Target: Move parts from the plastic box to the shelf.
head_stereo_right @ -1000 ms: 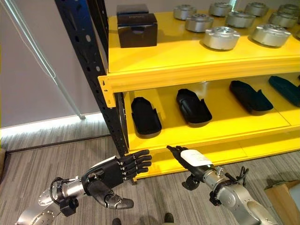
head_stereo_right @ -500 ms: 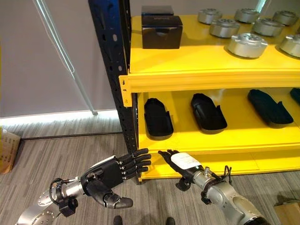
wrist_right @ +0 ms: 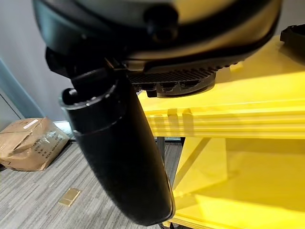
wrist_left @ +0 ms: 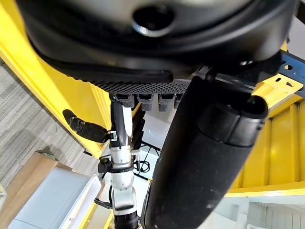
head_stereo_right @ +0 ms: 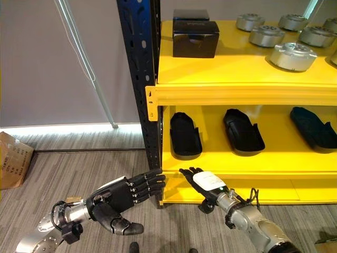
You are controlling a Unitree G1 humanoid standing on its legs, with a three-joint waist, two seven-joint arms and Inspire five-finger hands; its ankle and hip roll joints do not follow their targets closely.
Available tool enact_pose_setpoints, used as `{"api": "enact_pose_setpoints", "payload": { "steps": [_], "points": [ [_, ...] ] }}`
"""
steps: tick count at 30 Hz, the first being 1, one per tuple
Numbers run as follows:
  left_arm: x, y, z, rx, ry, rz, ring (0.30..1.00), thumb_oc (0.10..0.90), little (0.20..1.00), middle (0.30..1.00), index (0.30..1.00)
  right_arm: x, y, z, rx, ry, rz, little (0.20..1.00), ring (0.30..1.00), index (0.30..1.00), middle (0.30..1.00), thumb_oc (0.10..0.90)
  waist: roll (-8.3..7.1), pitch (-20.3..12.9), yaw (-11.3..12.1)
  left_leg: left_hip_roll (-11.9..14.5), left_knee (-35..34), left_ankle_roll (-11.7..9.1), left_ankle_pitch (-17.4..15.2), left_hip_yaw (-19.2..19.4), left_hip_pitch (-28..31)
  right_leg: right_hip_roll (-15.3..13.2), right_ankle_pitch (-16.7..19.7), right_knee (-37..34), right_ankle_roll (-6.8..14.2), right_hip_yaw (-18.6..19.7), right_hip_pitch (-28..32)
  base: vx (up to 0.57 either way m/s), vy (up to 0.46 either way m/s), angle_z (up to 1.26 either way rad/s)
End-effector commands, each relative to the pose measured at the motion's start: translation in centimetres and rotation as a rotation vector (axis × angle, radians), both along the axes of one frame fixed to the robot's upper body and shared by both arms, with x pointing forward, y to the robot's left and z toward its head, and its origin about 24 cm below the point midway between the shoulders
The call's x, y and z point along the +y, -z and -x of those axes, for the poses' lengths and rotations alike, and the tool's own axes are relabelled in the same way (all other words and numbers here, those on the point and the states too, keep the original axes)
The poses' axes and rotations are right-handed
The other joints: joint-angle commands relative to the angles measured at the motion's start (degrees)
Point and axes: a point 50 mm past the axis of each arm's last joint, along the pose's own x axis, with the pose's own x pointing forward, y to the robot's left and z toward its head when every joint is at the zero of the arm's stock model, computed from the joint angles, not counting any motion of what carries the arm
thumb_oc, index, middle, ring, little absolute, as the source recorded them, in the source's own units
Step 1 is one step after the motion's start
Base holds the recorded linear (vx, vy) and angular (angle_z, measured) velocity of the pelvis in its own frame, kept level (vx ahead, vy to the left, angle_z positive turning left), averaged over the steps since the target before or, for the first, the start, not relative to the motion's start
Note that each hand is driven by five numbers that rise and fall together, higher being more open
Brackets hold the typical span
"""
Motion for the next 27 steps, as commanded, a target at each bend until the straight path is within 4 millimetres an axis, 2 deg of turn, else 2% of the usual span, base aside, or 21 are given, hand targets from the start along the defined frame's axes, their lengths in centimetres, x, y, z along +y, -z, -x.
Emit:
{"api": "enact_pose_setpoints", "payload": {
  "steps": [1,17,27],
  "points": [
    [-0.9,-3.1,-1.1,-0.159,0.110,0.031,1.000,0.900,1.000,1.000,1.000,0.8,-4.1,-3.4,-0.214,-0.037,-0.028,1.000,1.000,1.000,1.000,0.900,-0.89,-1.15,0.75,0.09,1.12,1.42,-4.96,5.22,2.08,-0.38,-5.81,3.27,-0.33,-0.49,-0.05,0.02,-0.008,0.09],
    [-1.2,-3.2,-1.3,-0.158,0.138,0.019,1.000,0.900,1.000,1.000,1.000,-0.4,-1.4,-4.8,-0.144,0.100,0.073,1.000,1.000,1.000,1.000,0.900,-0.18,-1.01,2.49,0.01,2.22,1.59,-5.45,3.89,1.85,-0.65,-7.14,5.08,-0.97,-1.65,0.31,0.02,-0.003,0.02],
    [-1.7,-3.1,-1.4,-0.147,0.161,0.026,1.000,0.900,1.000,1.000,1.000,-1.1,-1.0,-5.8,-0.134,0.160,0.118,1.000,1.000,1.000,1.000,0.900,0.03,-0.62,3.59,0.06,2.93,1.60,-5.48,2.81,1.26,-0.65,-7.82,6.31,-1.43,-2.21,0.06,0.03,-0.008,0.05]
  ]
}}
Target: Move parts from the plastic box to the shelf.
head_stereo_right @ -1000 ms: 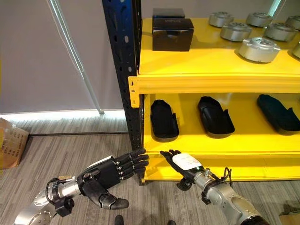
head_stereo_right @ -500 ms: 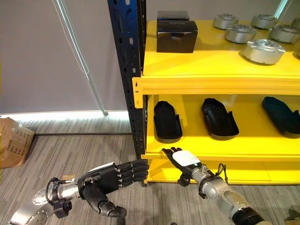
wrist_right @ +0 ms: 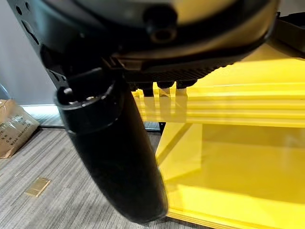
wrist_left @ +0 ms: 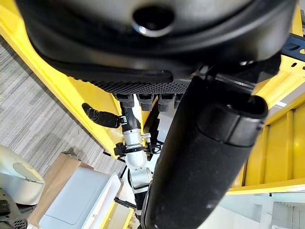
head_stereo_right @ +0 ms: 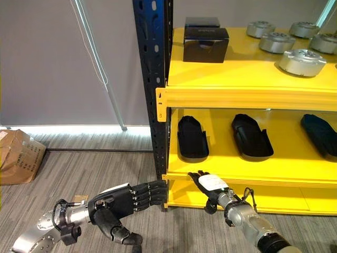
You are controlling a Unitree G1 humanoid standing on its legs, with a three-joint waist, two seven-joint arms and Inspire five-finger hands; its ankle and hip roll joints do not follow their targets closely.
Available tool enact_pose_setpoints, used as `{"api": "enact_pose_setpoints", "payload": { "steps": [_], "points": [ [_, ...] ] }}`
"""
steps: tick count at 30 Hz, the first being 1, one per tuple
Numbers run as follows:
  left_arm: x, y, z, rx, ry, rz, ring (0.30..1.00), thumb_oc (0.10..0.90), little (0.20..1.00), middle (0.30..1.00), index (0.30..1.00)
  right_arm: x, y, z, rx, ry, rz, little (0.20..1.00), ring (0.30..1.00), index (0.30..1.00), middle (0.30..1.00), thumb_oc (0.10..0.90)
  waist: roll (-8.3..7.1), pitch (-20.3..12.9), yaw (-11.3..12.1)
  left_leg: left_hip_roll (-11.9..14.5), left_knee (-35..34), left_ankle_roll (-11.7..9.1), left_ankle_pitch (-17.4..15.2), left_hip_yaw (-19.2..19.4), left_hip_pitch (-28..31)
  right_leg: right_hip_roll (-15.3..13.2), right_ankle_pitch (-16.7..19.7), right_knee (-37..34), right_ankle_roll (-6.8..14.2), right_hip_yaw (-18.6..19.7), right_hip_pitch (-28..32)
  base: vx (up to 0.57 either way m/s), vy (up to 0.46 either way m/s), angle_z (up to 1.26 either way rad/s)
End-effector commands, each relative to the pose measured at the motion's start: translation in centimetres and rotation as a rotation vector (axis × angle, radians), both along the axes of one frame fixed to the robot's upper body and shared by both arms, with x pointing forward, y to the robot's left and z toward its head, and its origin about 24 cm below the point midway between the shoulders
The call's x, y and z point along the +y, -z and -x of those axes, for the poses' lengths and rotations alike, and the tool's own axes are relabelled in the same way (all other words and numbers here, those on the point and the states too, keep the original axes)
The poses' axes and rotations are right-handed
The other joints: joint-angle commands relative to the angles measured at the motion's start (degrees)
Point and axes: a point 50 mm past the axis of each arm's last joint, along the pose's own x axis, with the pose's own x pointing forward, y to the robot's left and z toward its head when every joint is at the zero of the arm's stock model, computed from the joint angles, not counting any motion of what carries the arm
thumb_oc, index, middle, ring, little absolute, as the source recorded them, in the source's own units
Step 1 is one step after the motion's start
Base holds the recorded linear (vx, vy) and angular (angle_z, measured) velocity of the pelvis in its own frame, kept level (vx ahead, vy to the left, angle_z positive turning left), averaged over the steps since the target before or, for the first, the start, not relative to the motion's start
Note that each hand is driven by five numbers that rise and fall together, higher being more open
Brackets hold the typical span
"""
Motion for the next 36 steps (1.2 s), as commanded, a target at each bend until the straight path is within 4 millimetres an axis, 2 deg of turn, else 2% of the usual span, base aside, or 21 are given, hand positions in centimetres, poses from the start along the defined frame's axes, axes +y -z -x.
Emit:
{"api": "enact_pose_setpoints", "payload": {
  "steps": [1,15,21,25,31,35,36],
  "points": [
    [-1.8,-3.7,-1.8,-0.181,0.100,0.117,1.000,0.900,1.000,1.000,1.000,0.6,-3.9,-5.2,-0.190,-0.002,0.047,1.000,1.000,1.000,1.000,0.900,-0.82,-0.01,2.28,0.32,3.09,1.31,-5.96,4.45,0.92,-0.52,-7.34,6.49,-1.08,-0.61,-1.54,0.00,0.000,0.00],
    [-2.4,-3.7,-1.8,-0.160,0.139,0.124,1.000,0.900,1.000,1.000,1.000,-0.7,-4.1,-6.8,-0.187,0.105,0.081,1.000,1.000,1.000,1.000,0.900,0.19,0.86,3.77,0.11,4.23,1.24,-6.08,3.14,0.18,-0.78,-7.94,7.69,-1.68,-1.32,-1.87,0.02,-0.006,0.02],
    [-2.5,-3.8,-1.8,-0.159,0.138,0.125,1.000,0.900,1.000,1.000,1.000,-0.1,-4.7,-7.3,-0.206,0.093,0.055,1.000,1.000,1.000,1.000,0.900,0.25,0.89,3.82,0.09,4.39,1.20,-6.07,2.89,0.06,-0.72,-8.12,8.02,-1.80,-1.36,-2.02,0.01,-0.004,0.09],
    [-2.4,-3.8,-1.7,-0.163,0.129,0.127,1.000,0.900,1.000,1.000,1.000,0.5,-4.7,-6.8,-0.199,0.067,0.035,1.000,1.000,1.000,1.000,0.900,0.31,1.05,3.40,0.18,4.49,1.26,-6.00,3.06,-0.06,-0.68,-8.12,8.34,-1.81,-1.11,-2.38,0.00,-0.001,0.02],
    [-1.9,-3.8,-1.4,-0.184,0.084,0.130,1.000,0.900,1.000,1.000,1.000,2.0,-4.4,-4.4,-0.183,-0.017,-0.030,1.000,1.000,1.000,1.000,0.900,0.01,1.73,1.25,0.36,4.58,1.53,-5.92,4.13,-0.09,-0.68,-7.69,8.52,-1.48,0.17,-3.21,-0.01,0.005,-0.01],
    [-1.7,-3.8,-1.2,-0.188,0.062,0.128,1.000,0.900,1.000,1.000,1.000,2.2,-5.0,-3.3,-0.219,-0.063,-0.041,1.000,1.000,1.000,1.000,0.900,-0.29,1.86,0.23,0.53,4.55,1.64,-5.90,4.77,-0.04,-0.68,-7.47,8.46,-1.23,0.67,-3.46,0.00,0.000,0.00],
    [-1.5,-3.9,-1.2,-0.191,0.049,0.127,1.000,0.900,1.000,1.000,1.000,2.3,-5.8,-3.0,-0.248,-0.087,-0.048,1.000,1.000,1.000,1.000,0.900,-0.44,1.96,-0.30,0.62,4.56,1.63,-5.87,5.07,-0.05,-0.64,-7.35,8.47,-1.12,0.92,-3.64,-0.02,0.000,-0.03]
  ]
}}
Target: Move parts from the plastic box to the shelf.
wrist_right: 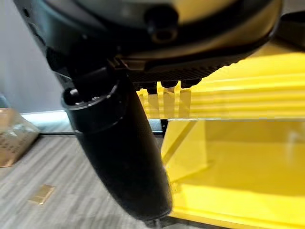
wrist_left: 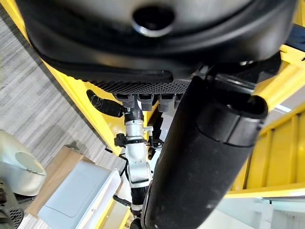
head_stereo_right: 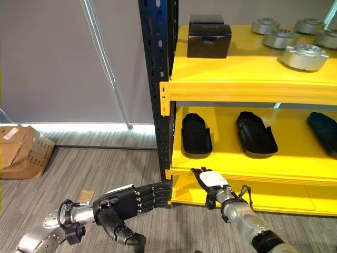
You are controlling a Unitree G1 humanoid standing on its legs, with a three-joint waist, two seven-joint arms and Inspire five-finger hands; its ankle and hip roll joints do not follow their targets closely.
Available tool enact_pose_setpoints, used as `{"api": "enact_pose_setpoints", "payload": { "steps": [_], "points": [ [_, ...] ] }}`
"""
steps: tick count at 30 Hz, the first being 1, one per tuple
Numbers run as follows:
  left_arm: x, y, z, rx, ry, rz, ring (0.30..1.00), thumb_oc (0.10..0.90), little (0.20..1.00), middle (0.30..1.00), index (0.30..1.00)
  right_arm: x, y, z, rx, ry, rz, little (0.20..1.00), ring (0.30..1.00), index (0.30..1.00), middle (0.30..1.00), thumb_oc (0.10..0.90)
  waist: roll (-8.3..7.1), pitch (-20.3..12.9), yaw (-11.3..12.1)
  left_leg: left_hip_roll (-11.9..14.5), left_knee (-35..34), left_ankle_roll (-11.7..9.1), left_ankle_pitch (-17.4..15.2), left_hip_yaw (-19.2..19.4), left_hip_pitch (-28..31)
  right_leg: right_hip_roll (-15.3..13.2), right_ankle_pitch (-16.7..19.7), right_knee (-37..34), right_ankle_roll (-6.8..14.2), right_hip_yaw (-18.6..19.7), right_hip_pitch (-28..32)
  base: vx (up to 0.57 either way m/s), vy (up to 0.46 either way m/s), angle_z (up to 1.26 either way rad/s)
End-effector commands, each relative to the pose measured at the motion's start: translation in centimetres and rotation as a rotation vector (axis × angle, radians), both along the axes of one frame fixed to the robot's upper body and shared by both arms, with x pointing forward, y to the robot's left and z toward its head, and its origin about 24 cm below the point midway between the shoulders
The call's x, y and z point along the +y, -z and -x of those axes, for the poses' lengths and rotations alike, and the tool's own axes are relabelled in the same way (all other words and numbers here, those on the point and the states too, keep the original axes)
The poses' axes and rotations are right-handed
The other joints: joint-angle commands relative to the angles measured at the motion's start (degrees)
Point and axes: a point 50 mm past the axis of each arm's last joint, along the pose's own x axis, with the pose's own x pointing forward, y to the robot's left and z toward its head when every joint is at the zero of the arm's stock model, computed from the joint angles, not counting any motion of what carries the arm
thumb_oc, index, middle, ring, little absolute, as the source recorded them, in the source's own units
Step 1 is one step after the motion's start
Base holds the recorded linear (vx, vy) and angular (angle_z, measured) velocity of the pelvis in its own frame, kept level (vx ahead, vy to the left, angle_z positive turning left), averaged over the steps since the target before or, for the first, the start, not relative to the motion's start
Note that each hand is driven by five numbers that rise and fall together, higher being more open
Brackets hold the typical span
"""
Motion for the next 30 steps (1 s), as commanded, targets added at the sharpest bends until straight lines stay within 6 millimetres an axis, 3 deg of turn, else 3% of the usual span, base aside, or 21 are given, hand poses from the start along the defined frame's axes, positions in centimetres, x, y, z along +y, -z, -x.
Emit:
{"api": "enact_pose_setpoints", "payload": {
  "steps": [1,5,7,13,18,30],
  "points": [
    [-0.7,-4.3,-1.3,-0.236,0.025,0.103,1.000,0.900,1.000,1.000,1.000,1.2,-5.6,-3.3,-0.235,-0.127,-0.003,1.000,1.000,1.000,1.000,0.900,-2.31,2.45,0.20,-0.29,4.52,1.09,-7.02,4.35,2.86,-1.46,-8.02,8.47,-0.23,0.85,-1.16,-0.02,0.001,-0.04],
    [-0.3,-4.5,-1.2,-0.244,-0.001,0.106,1.000,0.900,1.000,1.000,1.000,1.2,-8.2,-2.8,-0.364,-0.176,-0.002,1.000,1.000,1.000,1.000,0.900,-2.53,2.71,-1.21,-0.15,4.62,1.19,-7.03,5.19,2.88,-1.40,-7.77,8.64,0.02,1.65,-1.64,-0.02,0.004,-0.04],
    [-0.2,-4.6,-1.2,-0.245,-0.019,0.109,1.000,0.900,1.000,1.000,1.000,1.5,-10.7,-2.6,-0.486,-0.210,-0.037,1.000,1.000,1.000,1.000,0.900,-2.65,2.71,-1.96,-0.09,4.70,1.26,-7.26,5.72,3.04,-1.36,-7.73,8.55,0.22,2.13,-1.70,0.00,0.006,-0.10],
    [-0.1,-4.9,-1.1,-0.247,-0.040,0.107,1.000,0.900,1.000,1.000,1.000,1.8,-14.0,-2.1,-0.652,-0.239,-0.095,1.000,1.000,1.000,1.000,0.900,-2.61,2.49,-2.90,-0.09,4.86,1.30,-7.68,6.35,3.20,-1.26,-7.91,8.67,0.42,2.97,-1.92,0.00,0.006,-0.09],
    [0.1,-5.1,-1.0,-0.251,-0.051,0.102,1.000,0.900,1.000,1.000,1.000,1.6,-15.0,-1.9,-0.693,-0.239,-0.101,1.000,1.000,1.000,1.000,0.900,-2.55,2.17,-3.03,-0.04,4.99,1.20,-7.90,6.60,3.20,-1.25,-8.08,8.58,0.49,3.24,-1.85,0.00,0.000,-0.02],
    [0.2,-5.5,-1.3,-0.250,-0.039,0.098,1.000,0.900,1.000,1.000,1.000,1.9,-13.2,-3.5,-0.528,-0.223,-0.086,1.000,1.000,1.000,1.000,0.900,-2.49,1.81,-1.52,-0.22,4.78,1.00,-7.80,5.75,3.17,-1.38,-8.33,8.33,0.24,2.44,-1.39,0.00,0.000,-0.01]
  ]
}}
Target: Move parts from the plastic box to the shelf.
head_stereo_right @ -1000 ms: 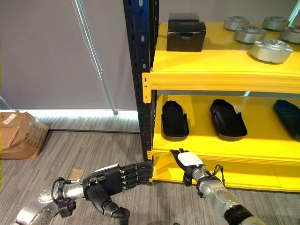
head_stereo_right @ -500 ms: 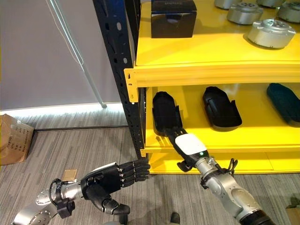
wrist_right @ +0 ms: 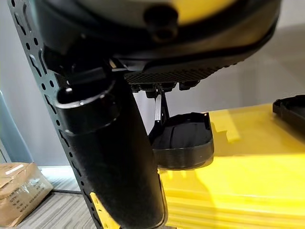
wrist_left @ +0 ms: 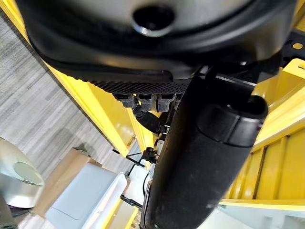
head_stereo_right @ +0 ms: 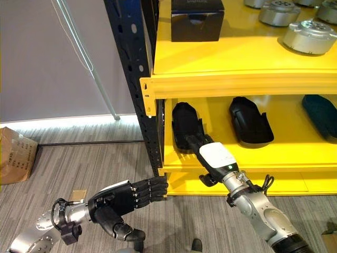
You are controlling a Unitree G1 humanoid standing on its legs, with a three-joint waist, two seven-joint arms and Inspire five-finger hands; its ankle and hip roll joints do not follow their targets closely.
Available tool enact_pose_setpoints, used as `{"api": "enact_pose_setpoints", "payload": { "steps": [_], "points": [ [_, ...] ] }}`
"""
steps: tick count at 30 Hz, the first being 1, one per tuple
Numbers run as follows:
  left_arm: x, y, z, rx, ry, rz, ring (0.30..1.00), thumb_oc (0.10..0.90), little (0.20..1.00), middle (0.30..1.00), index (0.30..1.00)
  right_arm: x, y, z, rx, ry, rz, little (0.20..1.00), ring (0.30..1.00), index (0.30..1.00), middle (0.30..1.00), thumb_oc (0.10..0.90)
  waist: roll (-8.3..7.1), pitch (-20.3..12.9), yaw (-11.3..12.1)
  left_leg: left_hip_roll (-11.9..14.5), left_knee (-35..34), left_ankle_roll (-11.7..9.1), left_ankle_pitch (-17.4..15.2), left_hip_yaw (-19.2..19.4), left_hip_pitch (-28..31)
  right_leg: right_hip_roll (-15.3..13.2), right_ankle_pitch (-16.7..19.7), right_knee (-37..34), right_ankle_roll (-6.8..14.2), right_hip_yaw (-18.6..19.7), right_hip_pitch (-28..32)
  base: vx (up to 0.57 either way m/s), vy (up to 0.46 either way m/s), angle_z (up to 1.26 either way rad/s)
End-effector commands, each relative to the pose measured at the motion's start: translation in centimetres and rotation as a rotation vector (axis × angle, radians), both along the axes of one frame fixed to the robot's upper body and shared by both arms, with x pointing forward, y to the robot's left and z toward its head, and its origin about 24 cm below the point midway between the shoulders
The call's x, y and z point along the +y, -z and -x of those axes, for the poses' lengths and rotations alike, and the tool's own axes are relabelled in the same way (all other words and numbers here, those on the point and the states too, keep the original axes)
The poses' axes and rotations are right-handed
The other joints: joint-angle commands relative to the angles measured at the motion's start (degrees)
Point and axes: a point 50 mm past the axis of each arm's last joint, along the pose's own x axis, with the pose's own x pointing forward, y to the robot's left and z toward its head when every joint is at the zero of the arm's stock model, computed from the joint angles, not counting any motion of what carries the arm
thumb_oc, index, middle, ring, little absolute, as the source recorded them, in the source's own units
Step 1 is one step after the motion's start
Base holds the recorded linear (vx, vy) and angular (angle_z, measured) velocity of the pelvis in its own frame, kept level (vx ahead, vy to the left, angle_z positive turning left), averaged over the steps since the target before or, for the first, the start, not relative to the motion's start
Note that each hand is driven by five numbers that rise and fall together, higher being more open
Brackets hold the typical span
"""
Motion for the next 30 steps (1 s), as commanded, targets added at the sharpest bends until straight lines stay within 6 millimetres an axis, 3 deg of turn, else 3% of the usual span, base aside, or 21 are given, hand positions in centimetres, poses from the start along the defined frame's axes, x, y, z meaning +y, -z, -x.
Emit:
{"api": "enact_pose_setpoints", "payload": {
  "steps": [1,13,30],
  "points": [
    [-0.3,-3.8,-1.1,-0.188,0.031,0.101,1.000,0.900,1.000,1.000,1.000,1.1,-3.9,-2.3,-0.119,-0.064,-0.004,1.000,1.000,1.000,1.000,0.900,-1.46,-1.91,0.94,0.25,4.57,1.70,-7.50,2.30,2.09,-0.59,-7.86,8.32,-0.98,-0.02,-1.02,0.00,0.000,0.00],
    [-0.6,-3.3,-1.2,-0.157,0.039,0.093,1.000,0.900,1.000,1.000,1.000,2.5,-2.9,-3.1,-0.040,-0.156,0.077,1.000,1.000,1.000,1.000,0.900,-1.11,-0.95,2.36,0.06,5.38,1.65,-7.32,1.17,0.82,-0.99,-8.25,9.39,-1.27,-0.97,-1.75,0.00,-0.003,0.04],
    [-0.6,-3.0,-1.1,-0.132,0.063,0.087,1.000,0.900,1.000,1.000,1.000,2.2,-2.7,-4.3,-0.021,-0.129,0.120,1.000,1.000,1.000,1.000,0.900,-0.35,-0.51,3.01,0.05,6.19,1.39,-7.35,0.74,0.37,-1.12,-8.70,10.04,-1.65,-1.44,-1.95,0.01,0.000,0.02]
  ]
}}
